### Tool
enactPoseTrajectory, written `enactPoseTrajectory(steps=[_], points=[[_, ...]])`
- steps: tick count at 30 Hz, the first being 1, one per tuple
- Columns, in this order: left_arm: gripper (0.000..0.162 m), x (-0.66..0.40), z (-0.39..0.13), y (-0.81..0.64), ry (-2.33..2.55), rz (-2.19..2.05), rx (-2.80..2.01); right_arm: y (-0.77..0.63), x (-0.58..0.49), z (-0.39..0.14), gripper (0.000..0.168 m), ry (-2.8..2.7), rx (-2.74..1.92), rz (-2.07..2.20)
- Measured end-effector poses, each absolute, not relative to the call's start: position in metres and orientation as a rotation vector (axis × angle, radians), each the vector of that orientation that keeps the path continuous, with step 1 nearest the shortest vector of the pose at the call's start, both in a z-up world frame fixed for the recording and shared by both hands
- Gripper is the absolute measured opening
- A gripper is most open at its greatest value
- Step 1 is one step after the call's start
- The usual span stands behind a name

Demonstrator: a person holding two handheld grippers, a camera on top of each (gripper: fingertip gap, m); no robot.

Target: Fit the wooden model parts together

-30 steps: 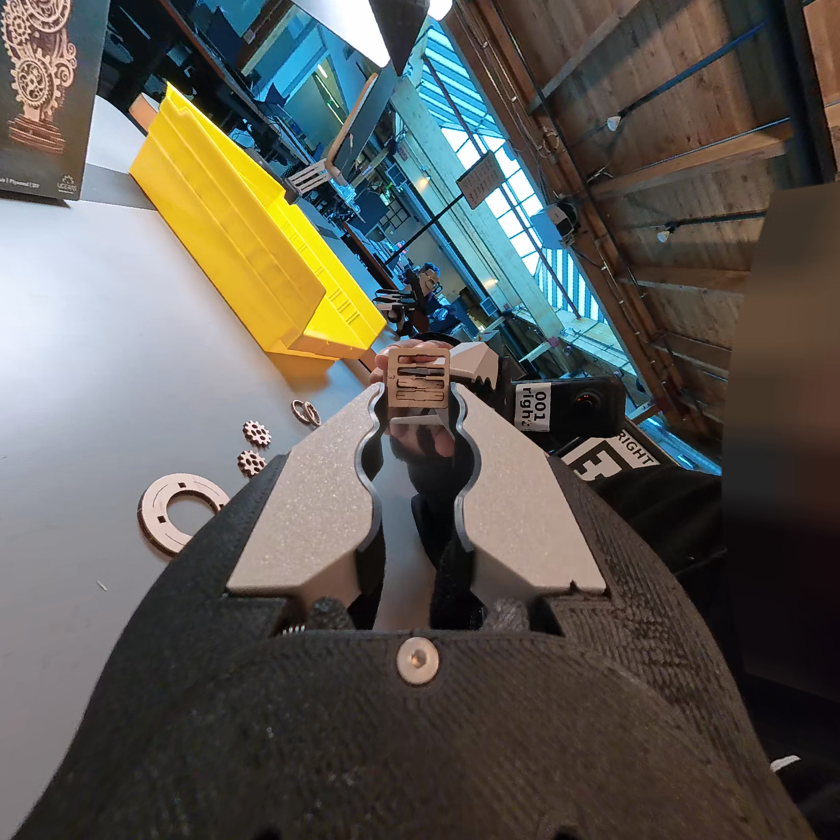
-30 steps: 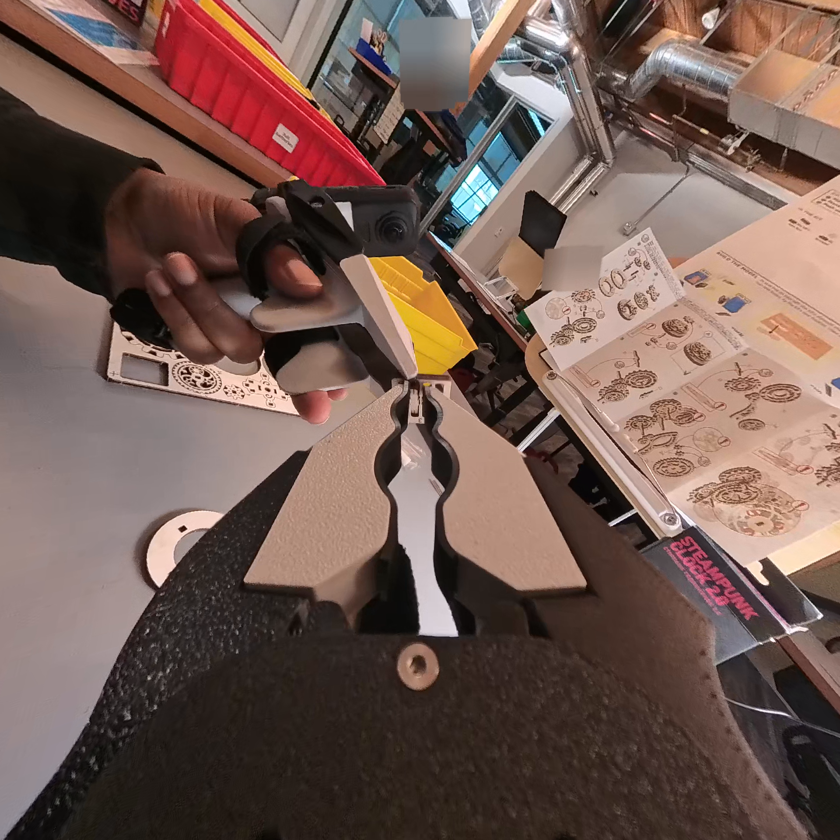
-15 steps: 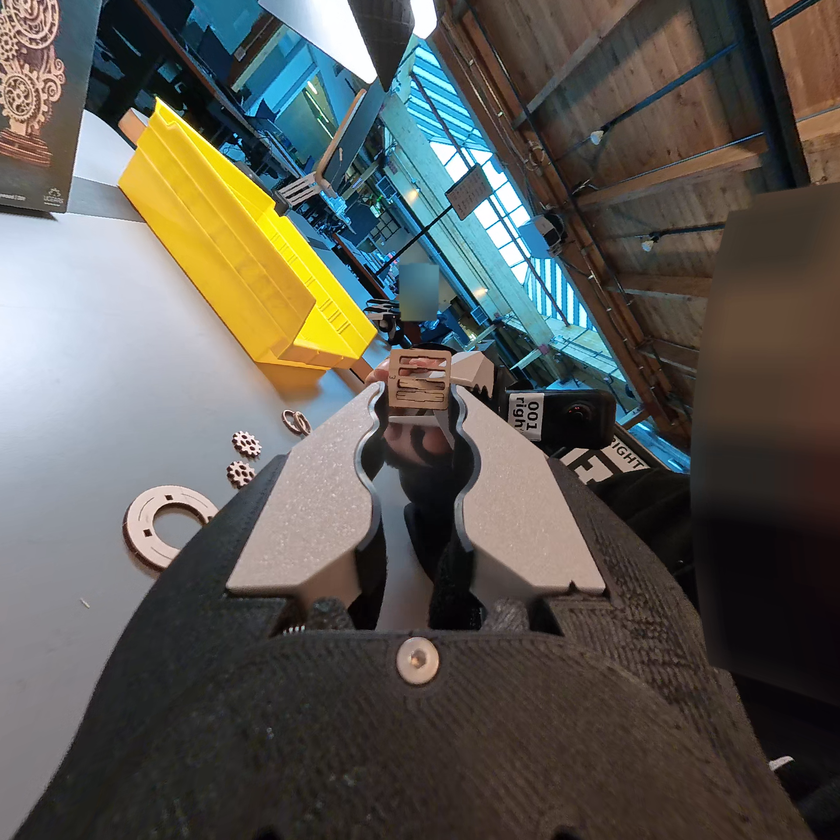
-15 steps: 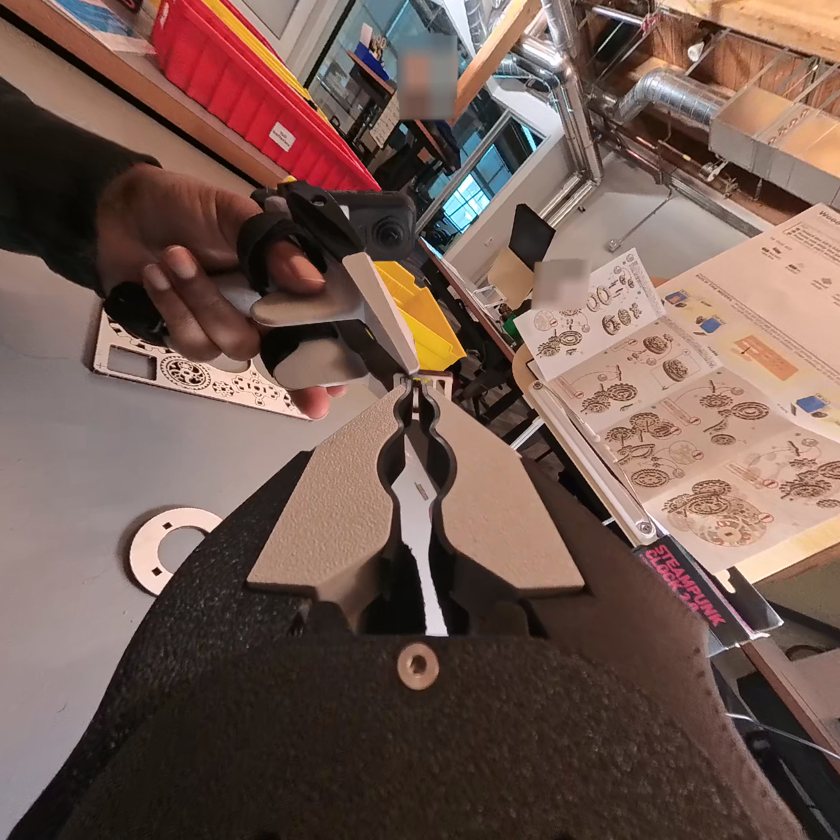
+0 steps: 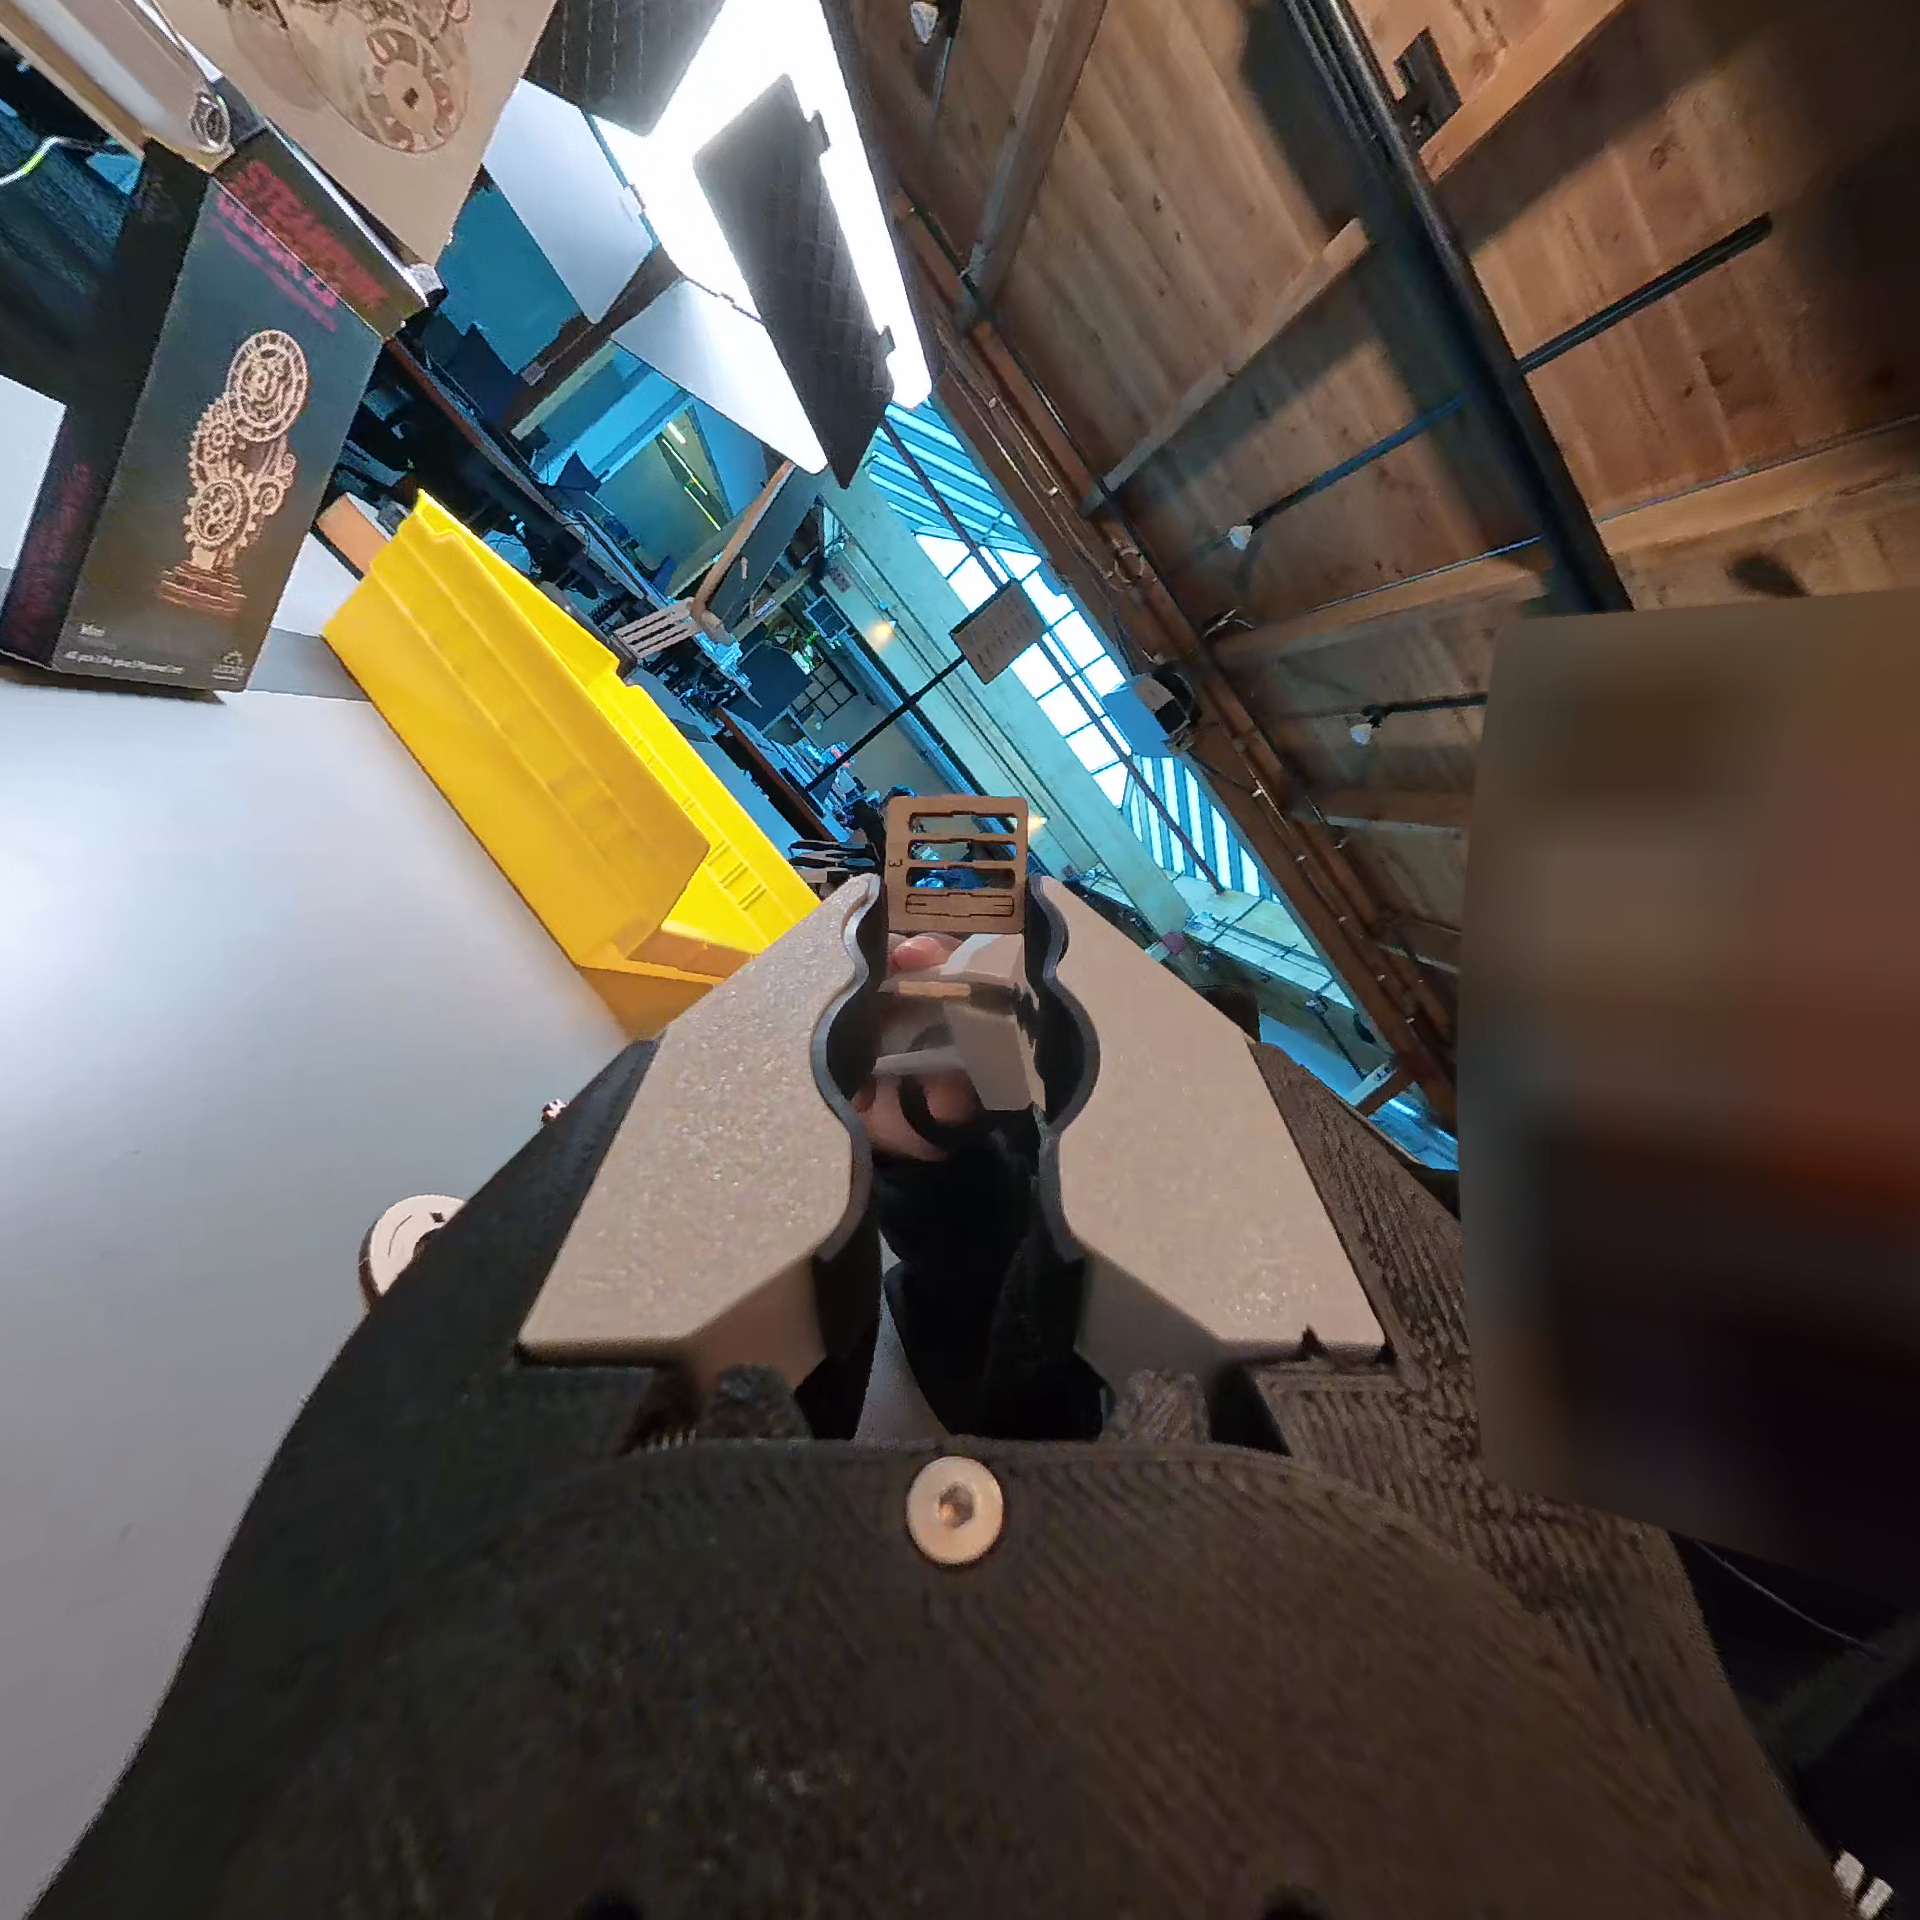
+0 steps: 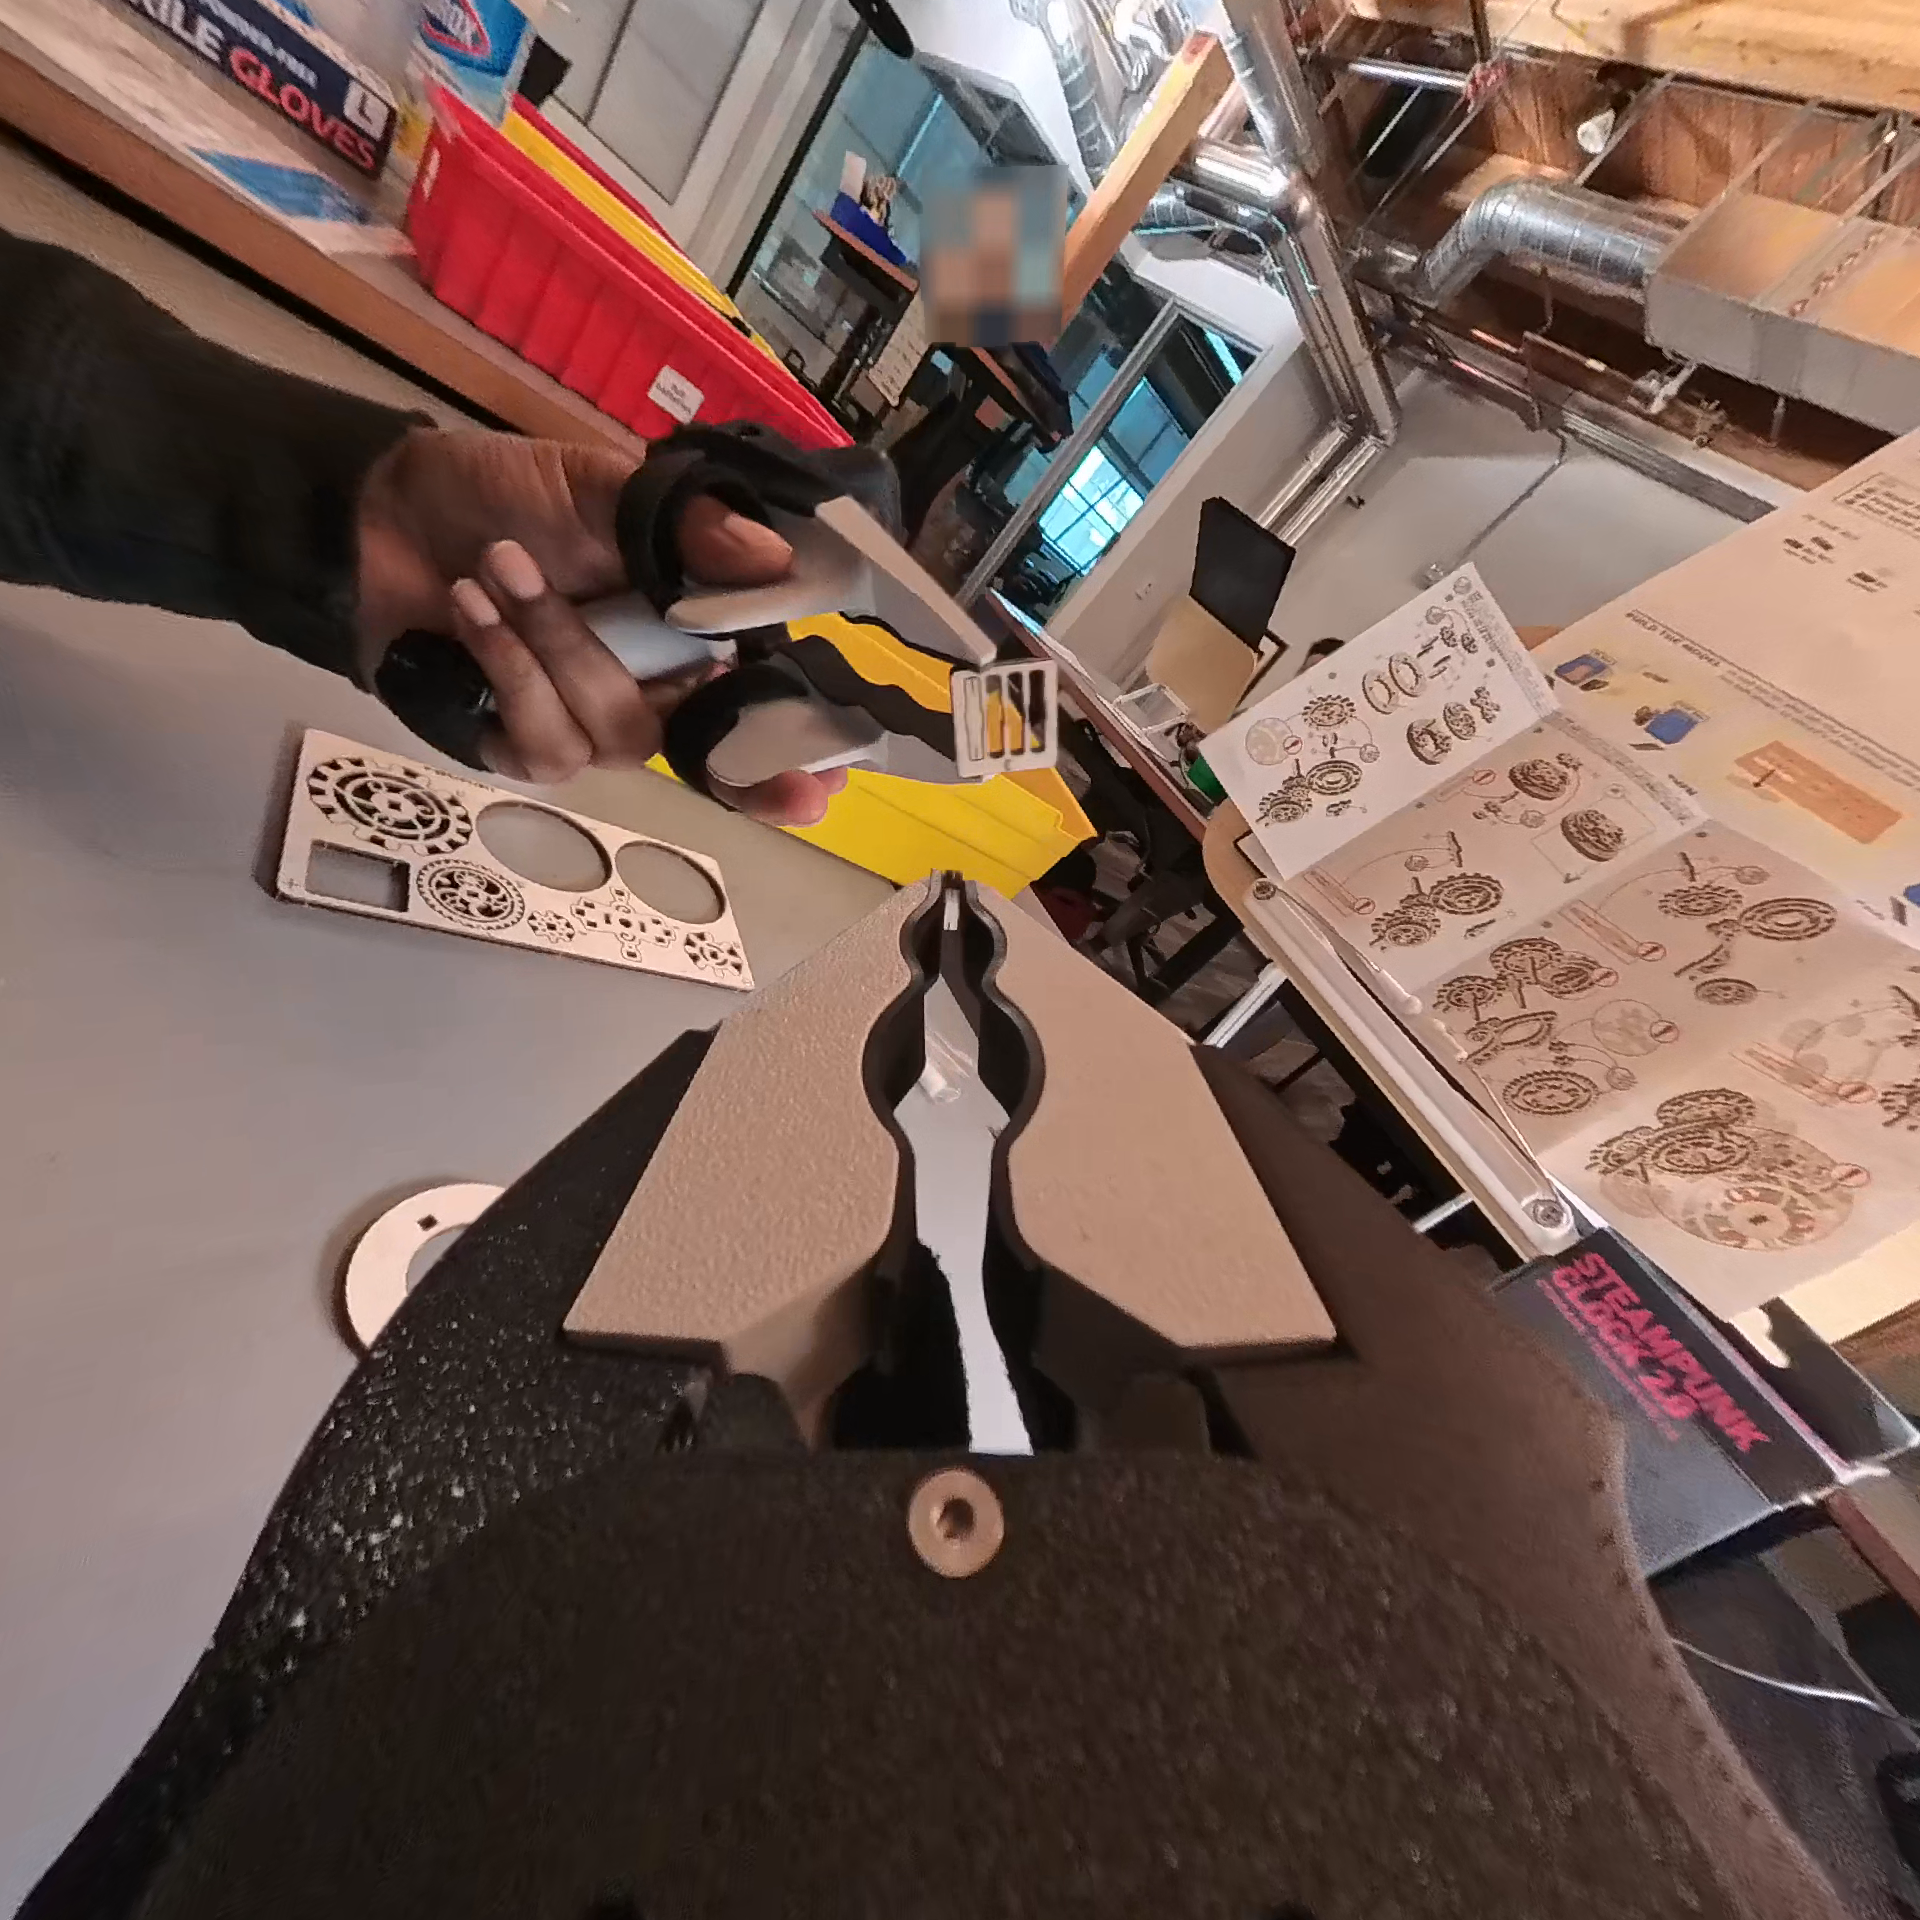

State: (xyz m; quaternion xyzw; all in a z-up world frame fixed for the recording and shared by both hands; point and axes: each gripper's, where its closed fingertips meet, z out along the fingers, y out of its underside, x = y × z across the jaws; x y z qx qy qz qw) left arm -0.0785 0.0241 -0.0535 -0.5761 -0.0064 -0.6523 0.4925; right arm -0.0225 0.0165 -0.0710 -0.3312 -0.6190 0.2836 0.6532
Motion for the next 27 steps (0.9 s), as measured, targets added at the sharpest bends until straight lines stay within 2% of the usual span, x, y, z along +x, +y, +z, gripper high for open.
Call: enactPoseTrajectory(steps=[9,16,20,24,27], points=[[0.025,-0.08,-0.043,0.017,-0.002,-1.684,-1.31,0.017,-0.017,-0.055,0.0,-1.31,-0.785,0.8],[0.025,-0.071,-0.04,0.012,0.04,-1.741,-1.289,0.019,0.002,-0.023,0.0,-1.088,-0.896,1.486],[0.025,-0.066,-0.043,0.012,0.049,-1.742,-1.307,0.021,0.009,-0.017,0.0,-1.015,-0.904,1.709],[0.025,-0.063,-0.048,0.014,0.064,-1.705,-1.348,0.015,0.006,-0.022,0.0,-1.053,-0.907,1.772],[0.025,-0.065,-0.051,0.019,0.041,-1.653,-1.375,0.025,-0.011,-0.045,0.0,-1.12,-1.053,1.668]])
